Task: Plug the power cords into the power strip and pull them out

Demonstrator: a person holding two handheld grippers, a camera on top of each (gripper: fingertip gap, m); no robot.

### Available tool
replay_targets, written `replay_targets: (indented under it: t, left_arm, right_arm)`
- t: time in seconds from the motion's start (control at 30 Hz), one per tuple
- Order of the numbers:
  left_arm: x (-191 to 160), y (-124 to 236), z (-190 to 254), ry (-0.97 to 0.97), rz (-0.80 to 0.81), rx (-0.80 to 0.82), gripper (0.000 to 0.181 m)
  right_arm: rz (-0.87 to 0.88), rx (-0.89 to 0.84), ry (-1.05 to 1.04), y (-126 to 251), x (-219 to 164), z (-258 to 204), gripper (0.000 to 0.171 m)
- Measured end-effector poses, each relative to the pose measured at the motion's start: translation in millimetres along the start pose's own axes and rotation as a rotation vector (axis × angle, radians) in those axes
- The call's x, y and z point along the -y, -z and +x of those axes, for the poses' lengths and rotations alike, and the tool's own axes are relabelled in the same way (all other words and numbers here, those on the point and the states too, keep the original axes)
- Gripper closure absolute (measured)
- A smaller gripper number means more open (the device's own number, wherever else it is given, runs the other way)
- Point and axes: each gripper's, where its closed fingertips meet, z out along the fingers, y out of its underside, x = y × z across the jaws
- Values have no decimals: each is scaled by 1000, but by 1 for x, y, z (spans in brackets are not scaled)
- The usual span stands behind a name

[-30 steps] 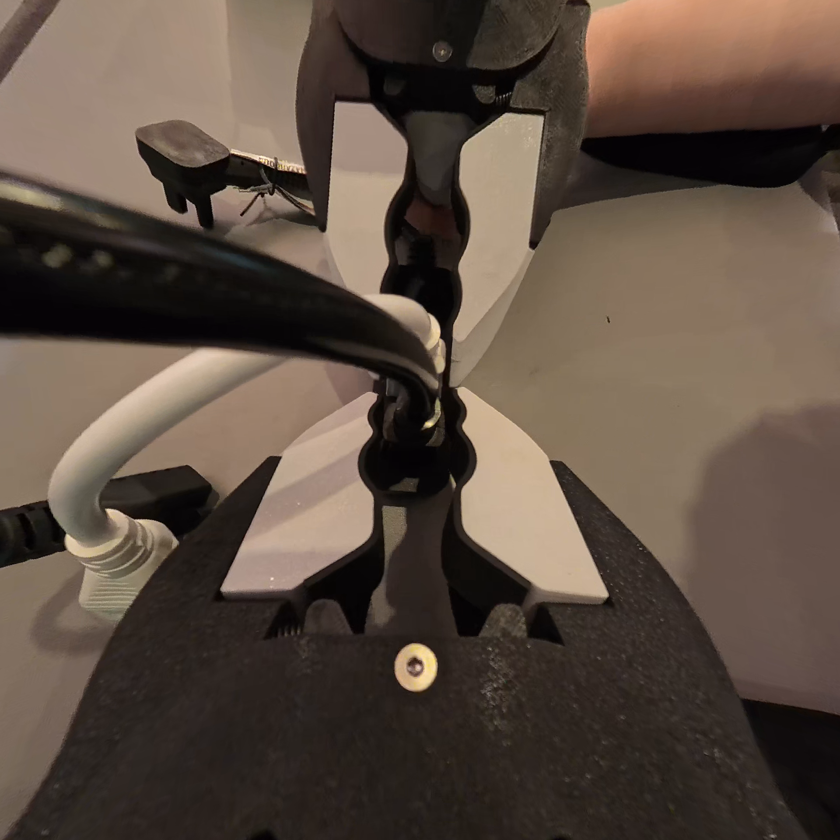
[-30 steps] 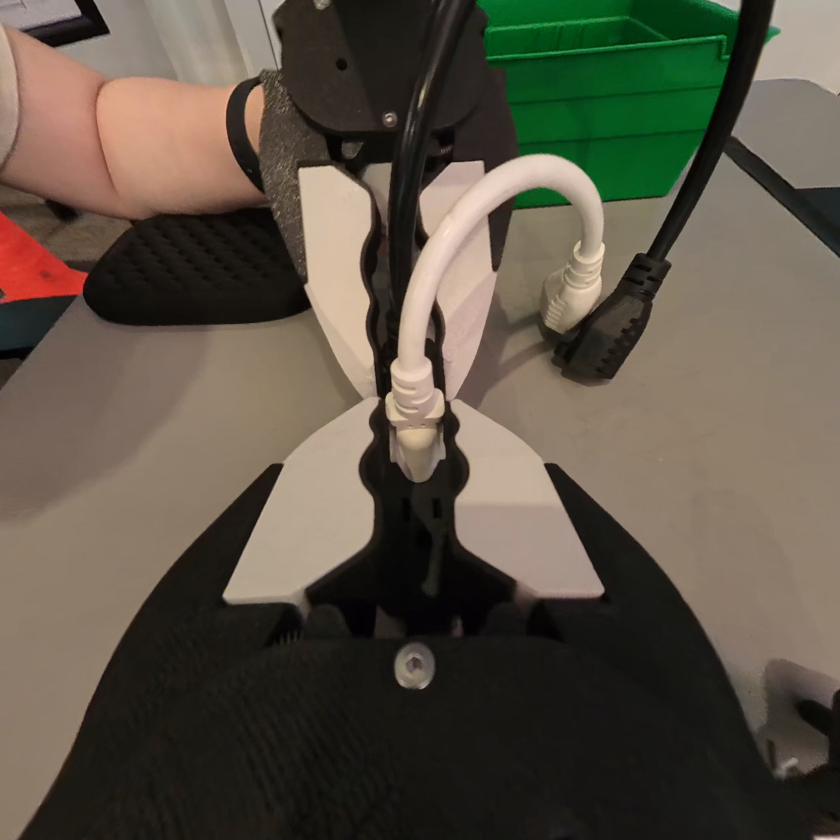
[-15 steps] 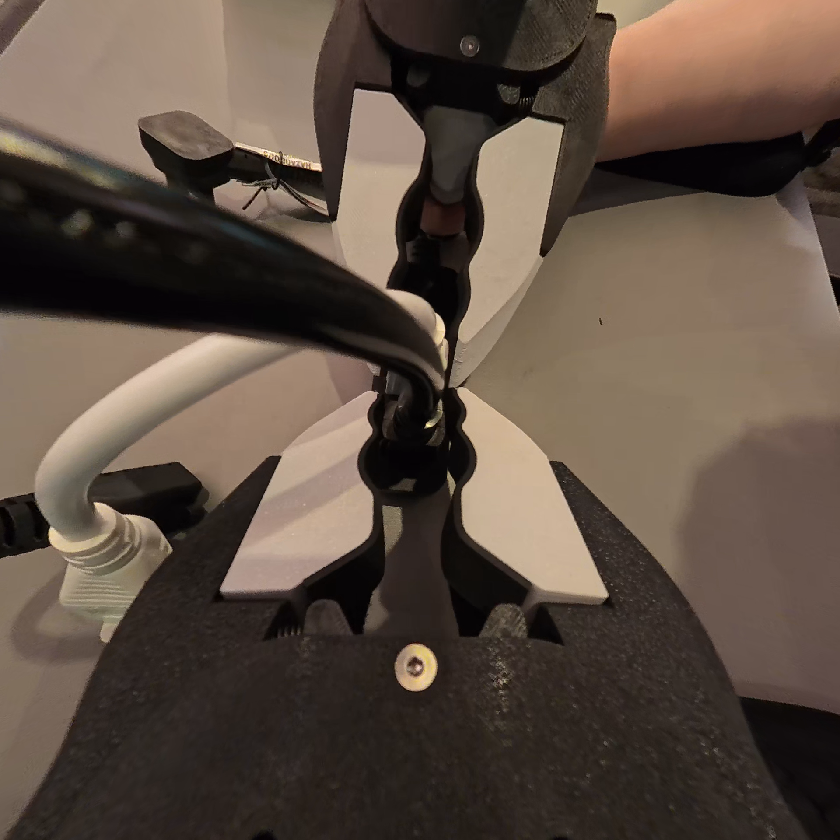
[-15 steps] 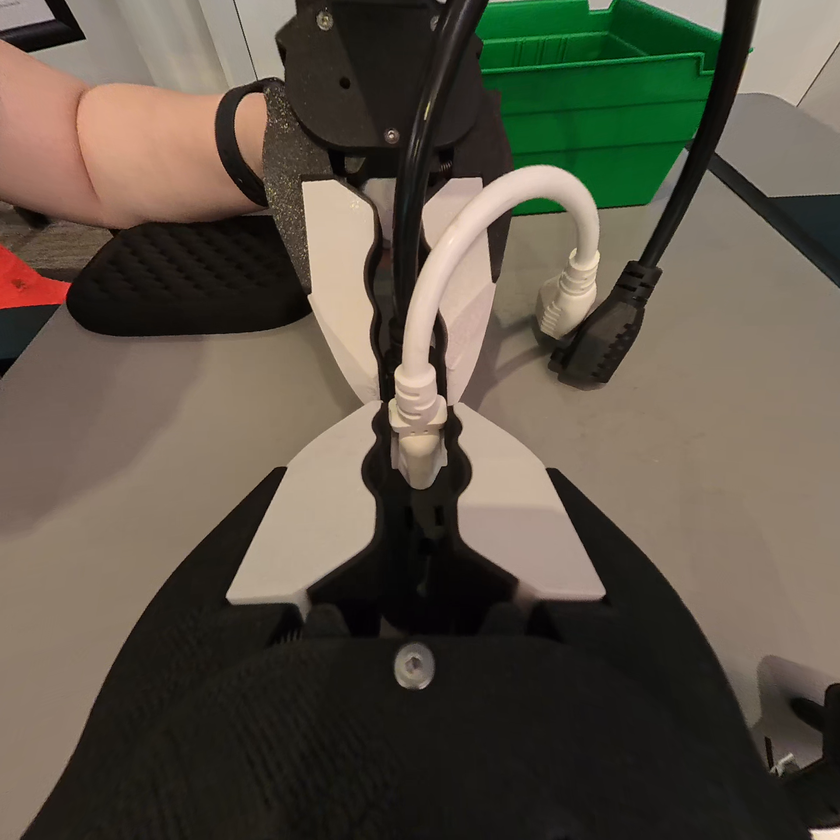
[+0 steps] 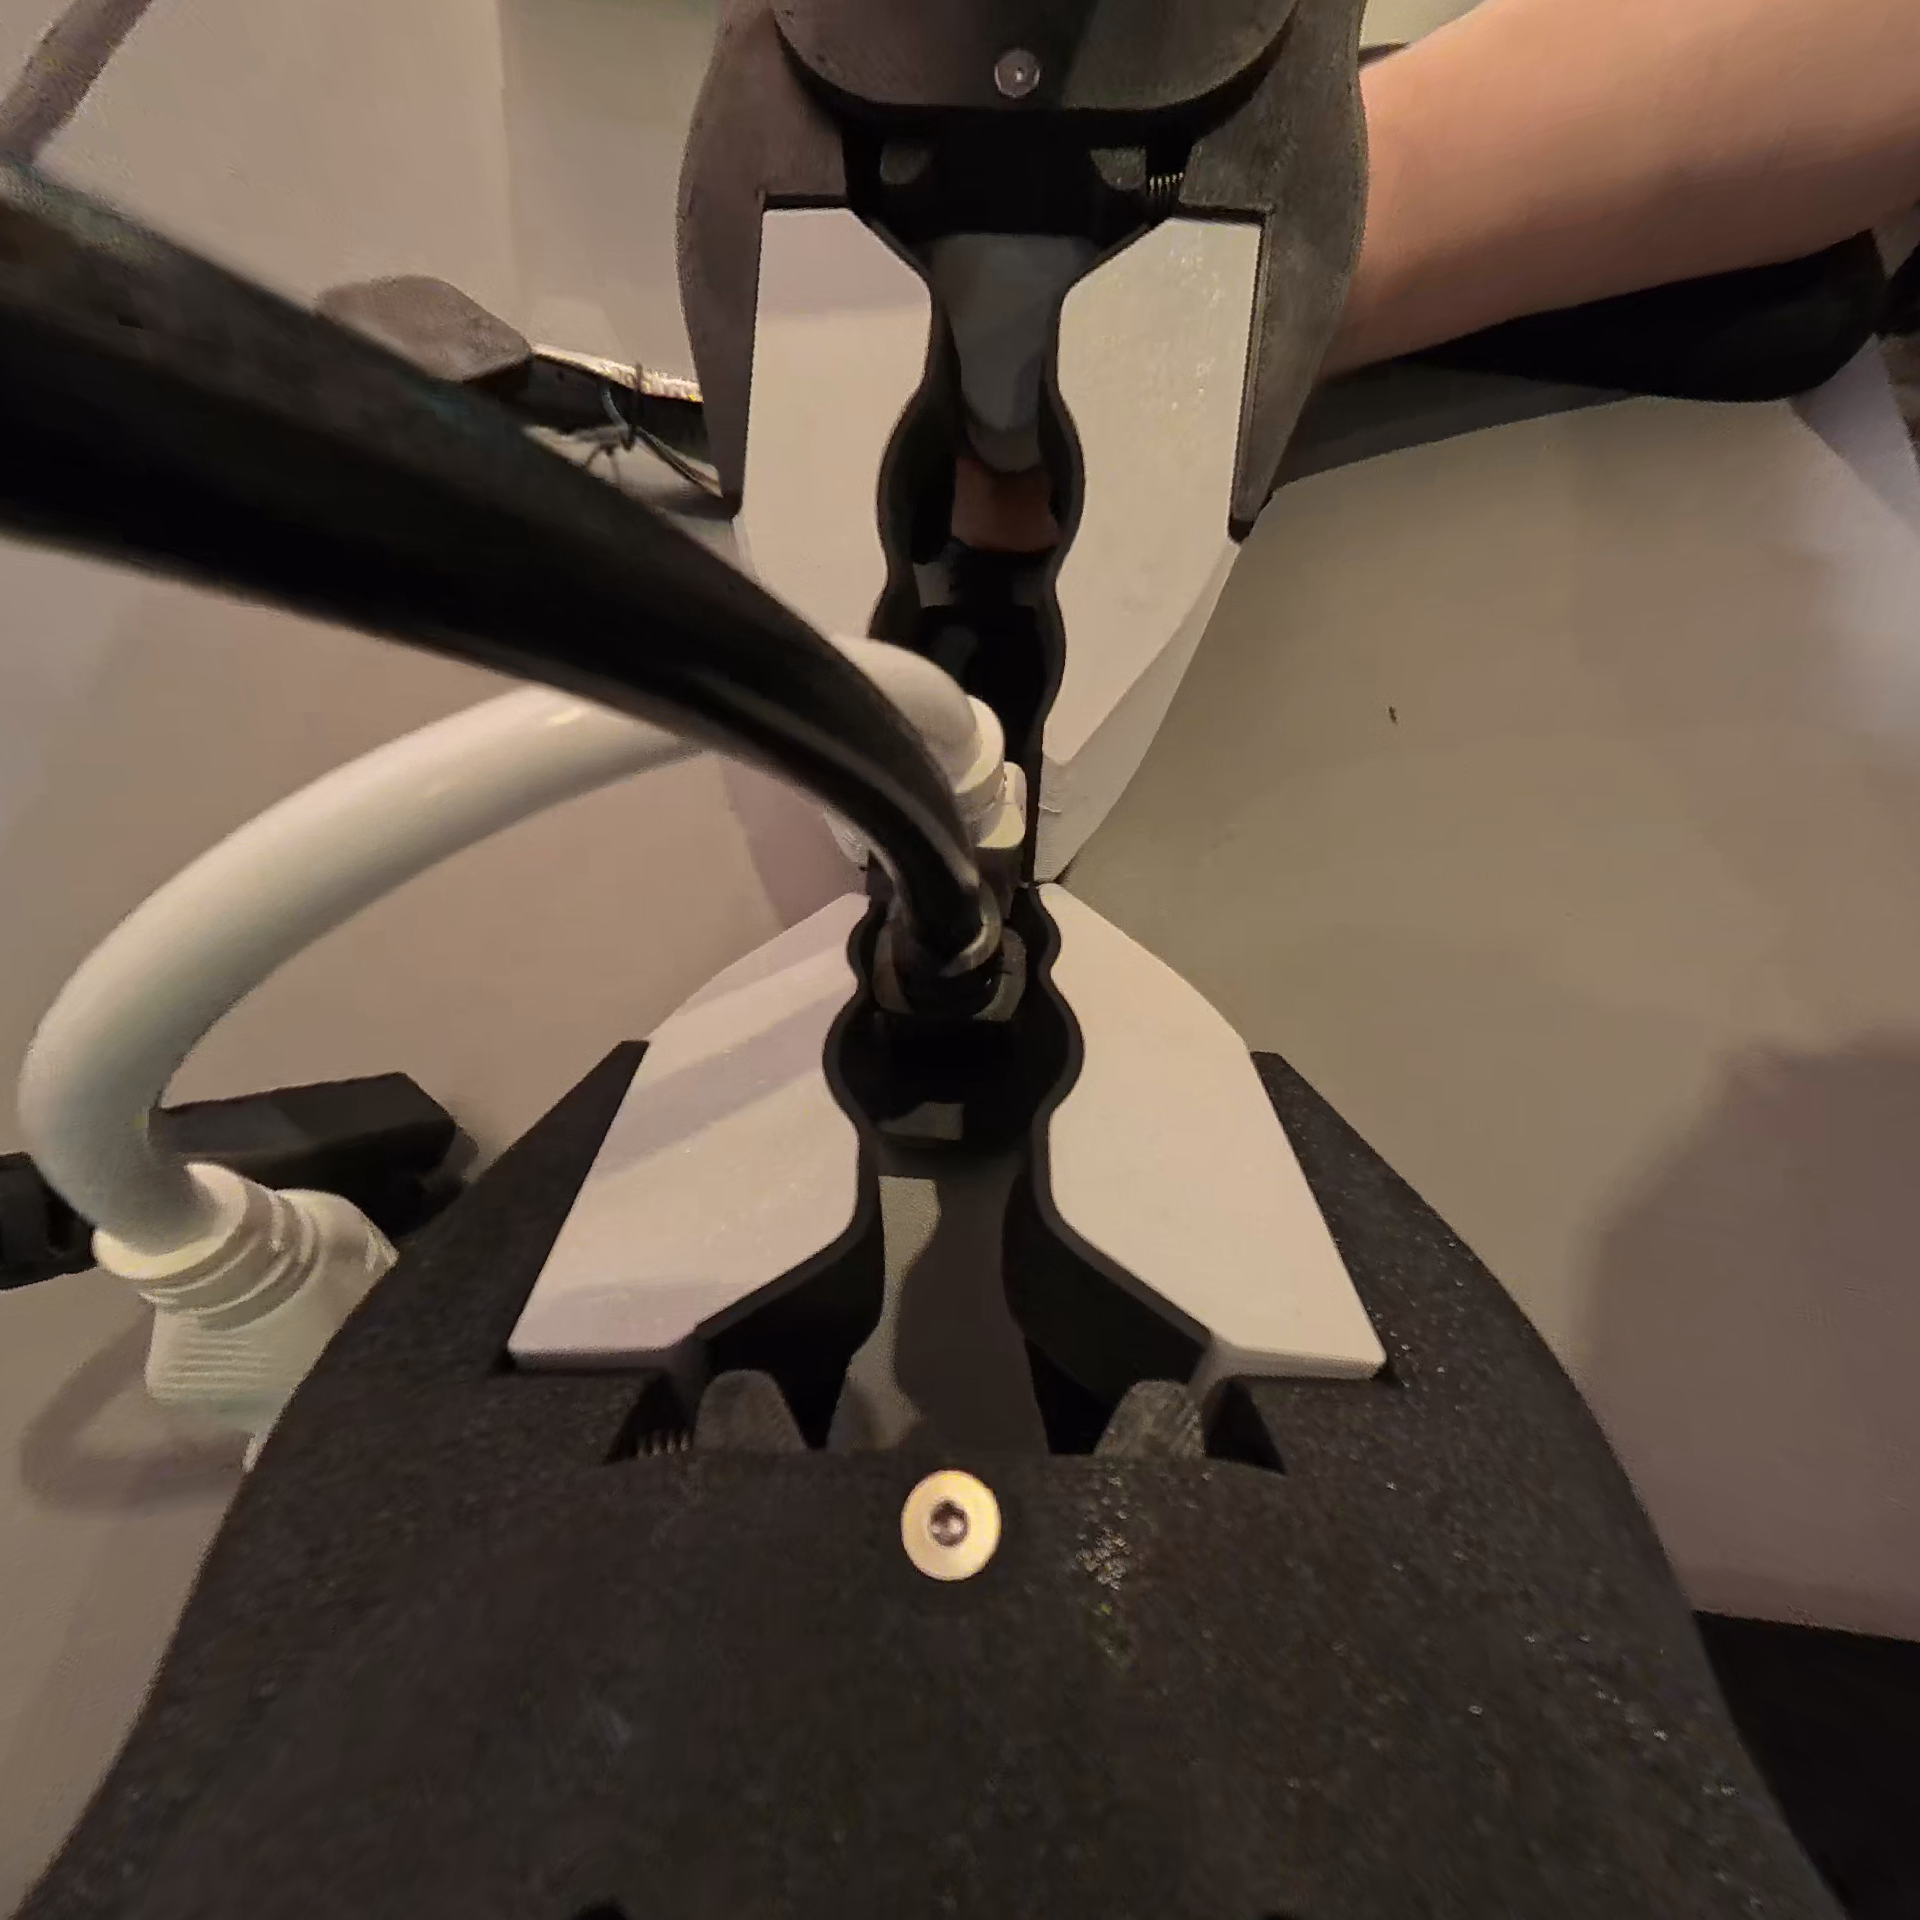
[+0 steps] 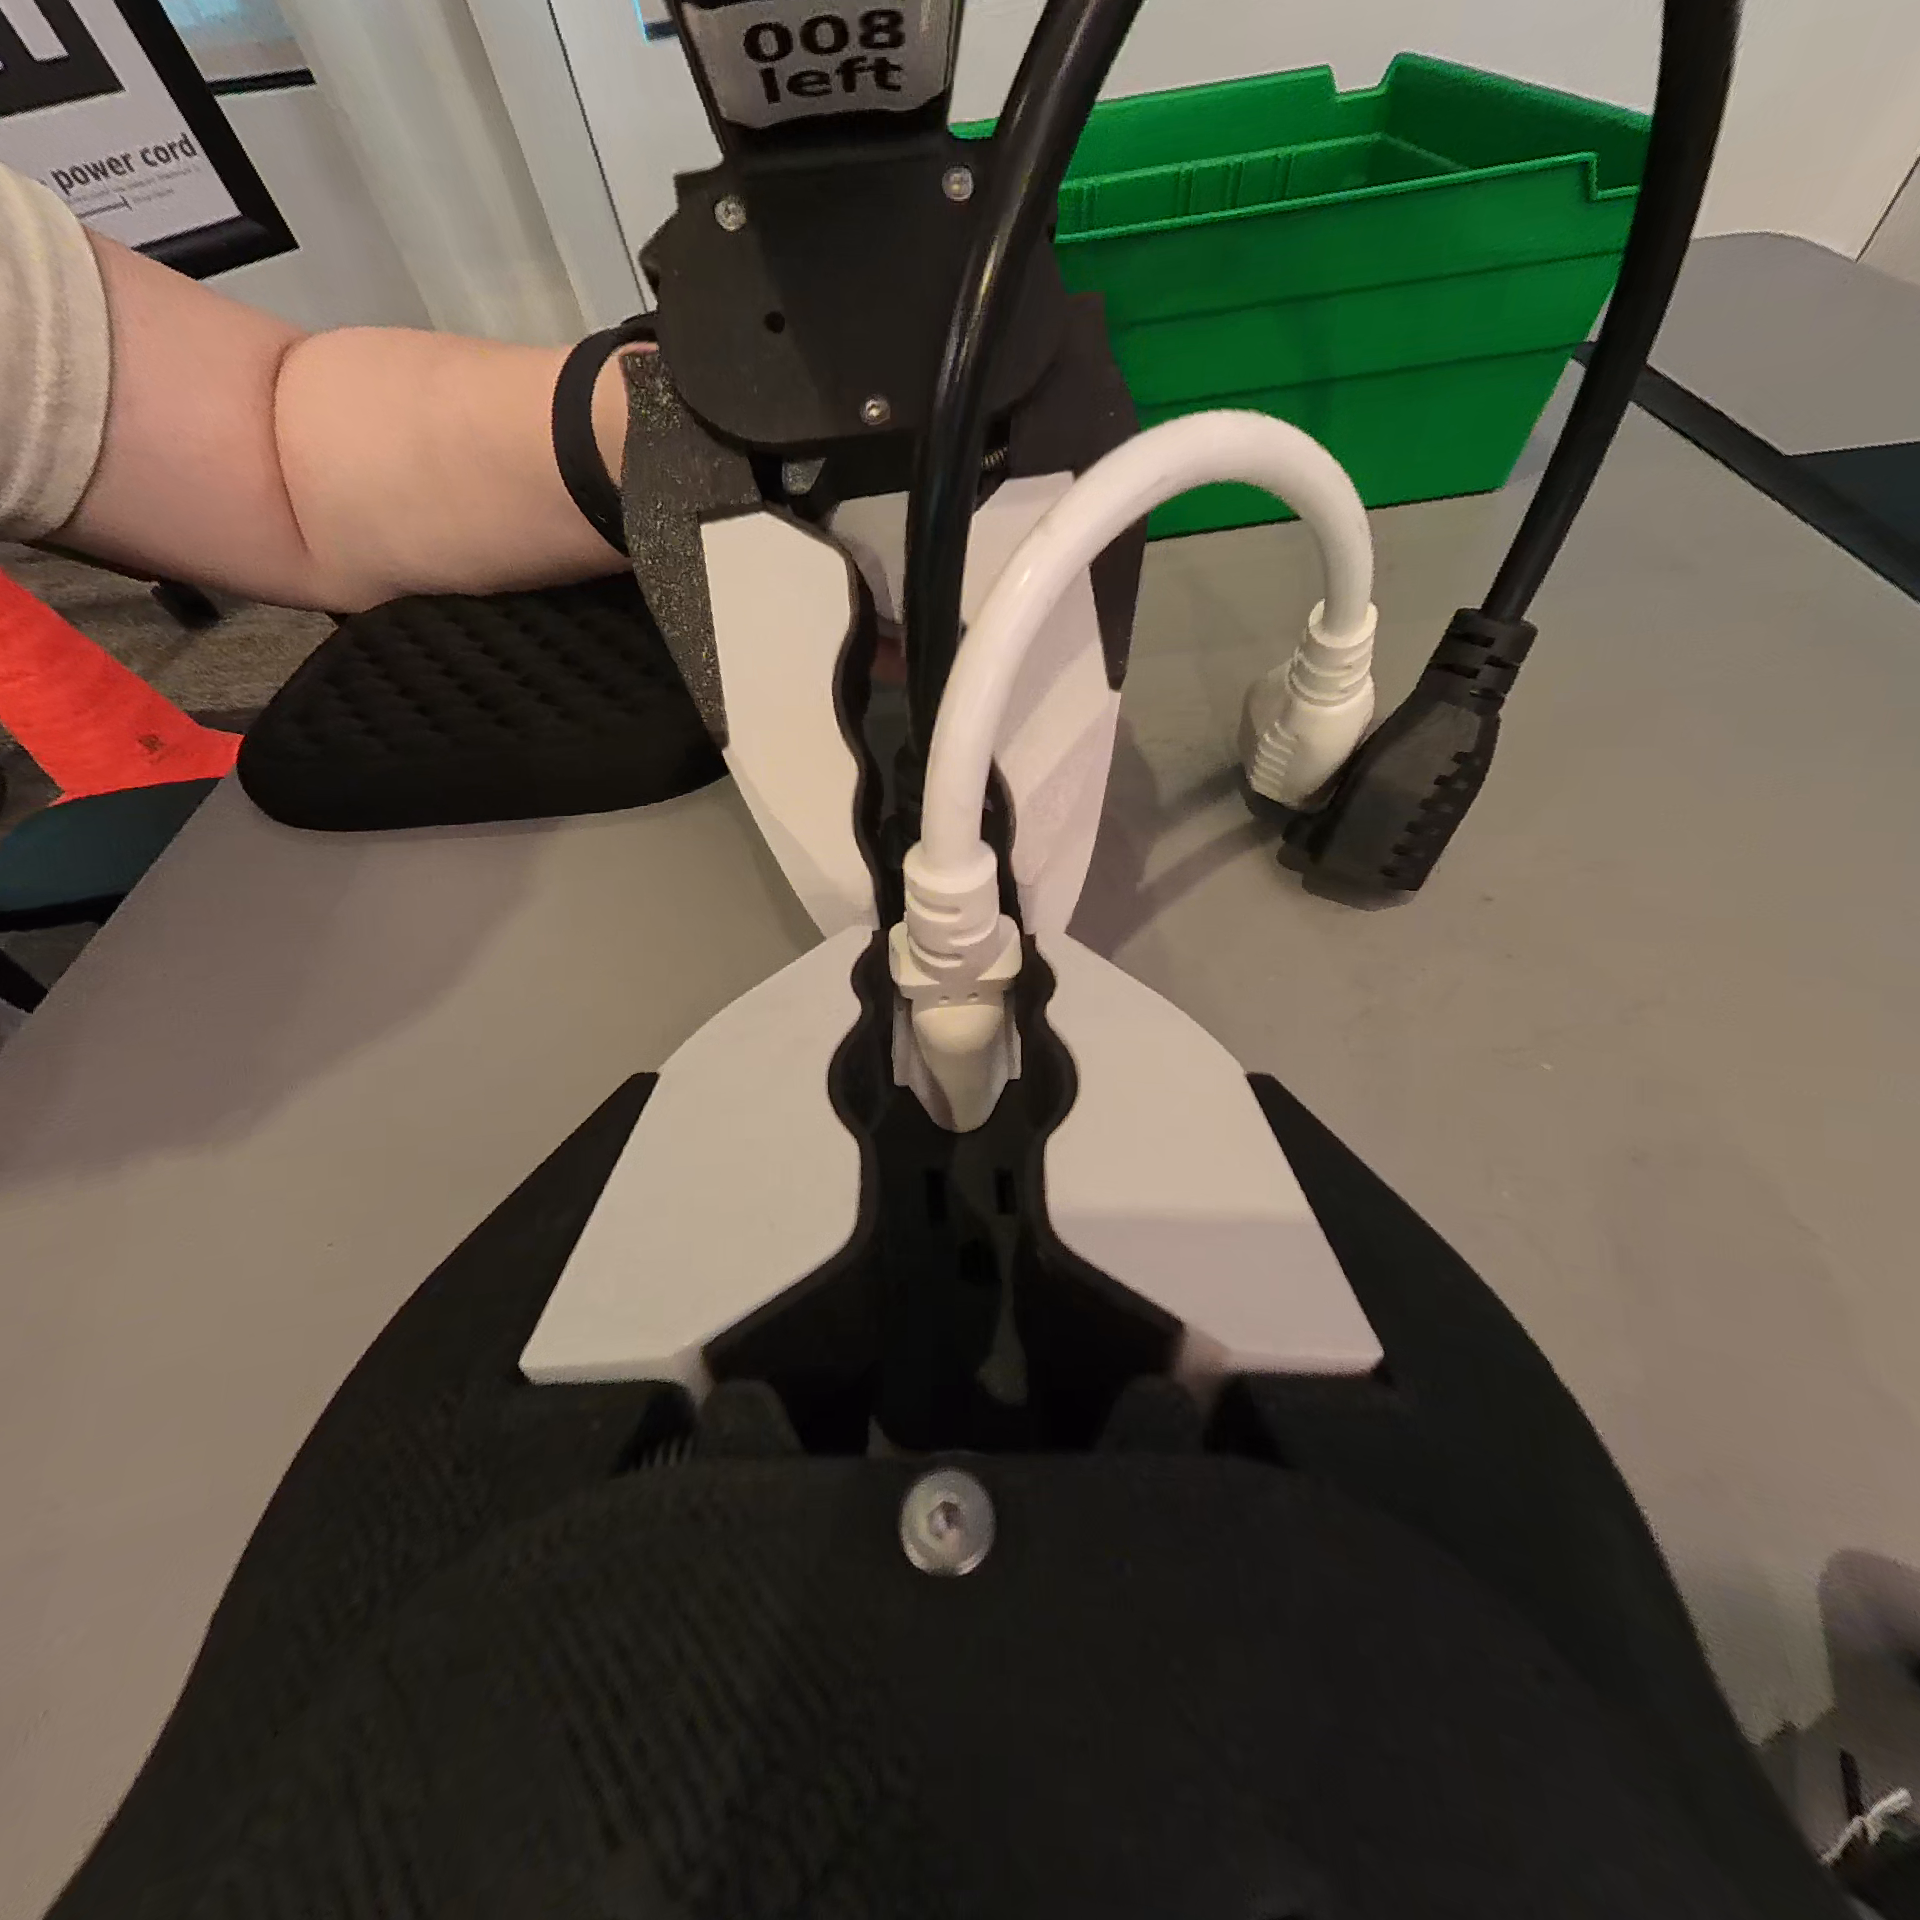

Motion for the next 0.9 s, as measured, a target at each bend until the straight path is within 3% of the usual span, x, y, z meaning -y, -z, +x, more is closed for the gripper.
replay_targets:
  t: [0.17,0.67,0.8,0.9]
  left_arm:
    - [-1,-1,6,90,31,-104,156]
    - [-1,-2,5,64,-3,-62,157]
    - [-3,1,3,-1,-76,-9,157]
    - [-25,-2,-4,-38,-218,50,137]
  right_arm:
    - [-26,27,38,-1,-3,-4,150]
    - [-16,74,-94,0,0,-3,153]
    - [-31,60,-57,-1,-2,-3,150]
    - [-30,21,-35,3,-2,3,149]
